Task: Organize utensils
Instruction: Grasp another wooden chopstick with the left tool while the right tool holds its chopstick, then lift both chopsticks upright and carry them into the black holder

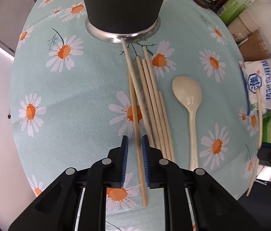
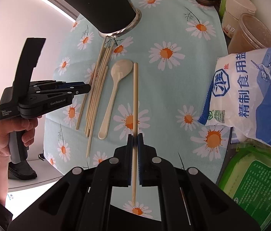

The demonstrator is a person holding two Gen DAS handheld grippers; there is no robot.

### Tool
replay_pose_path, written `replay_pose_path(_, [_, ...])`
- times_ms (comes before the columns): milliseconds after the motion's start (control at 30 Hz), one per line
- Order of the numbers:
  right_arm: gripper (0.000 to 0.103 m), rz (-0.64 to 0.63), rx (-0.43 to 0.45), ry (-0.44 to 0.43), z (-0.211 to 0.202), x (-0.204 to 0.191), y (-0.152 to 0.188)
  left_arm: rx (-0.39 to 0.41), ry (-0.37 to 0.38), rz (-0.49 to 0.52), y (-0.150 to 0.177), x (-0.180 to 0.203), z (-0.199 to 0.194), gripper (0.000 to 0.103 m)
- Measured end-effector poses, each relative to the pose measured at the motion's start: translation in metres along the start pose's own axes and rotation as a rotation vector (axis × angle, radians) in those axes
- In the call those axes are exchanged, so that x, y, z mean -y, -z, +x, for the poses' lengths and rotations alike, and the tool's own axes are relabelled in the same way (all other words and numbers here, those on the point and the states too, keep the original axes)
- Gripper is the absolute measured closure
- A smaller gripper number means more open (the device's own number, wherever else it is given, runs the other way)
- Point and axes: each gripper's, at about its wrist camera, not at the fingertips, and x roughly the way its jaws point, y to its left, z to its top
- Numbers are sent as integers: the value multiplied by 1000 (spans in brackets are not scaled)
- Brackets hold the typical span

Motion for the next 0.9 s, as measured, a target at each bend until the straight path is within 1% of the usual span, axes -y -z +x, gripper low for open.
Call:
replay_pose_path(167, [97, -4, 5, -13, -2, 3, 0, -6, -37, 12, -3, 9, 2, 91])
replay_pose_path(300, [97, -11, 3, -19, -2, 2, 0, -14, -65, 9, -8, 20, 6, 99])
replay_pose_path(333, [97, -11, 1, -21, -1, 0, -1, -12, -60, 2, -9, 21, 8, 99])
replay_pose_path(600, [97, -13, 4, -4, 6, -17, -11, -1, 14, -27, -9, 11, 7, 99])
replay_pose_path(733, [97, -4, 13, 5, 9, -29, -18, 22, 70, -33, -3, -2, 4, 99])
replay_pose_path(767, [97, -1, 17, 9, 10, -34, -20, 30, 84, -32, 0, -10, 1, 99])
replay_pose_path(900, [97, 7, 33, 20, 13, -51, -25, 70, 140, -8, 9, -21, -16, 99])
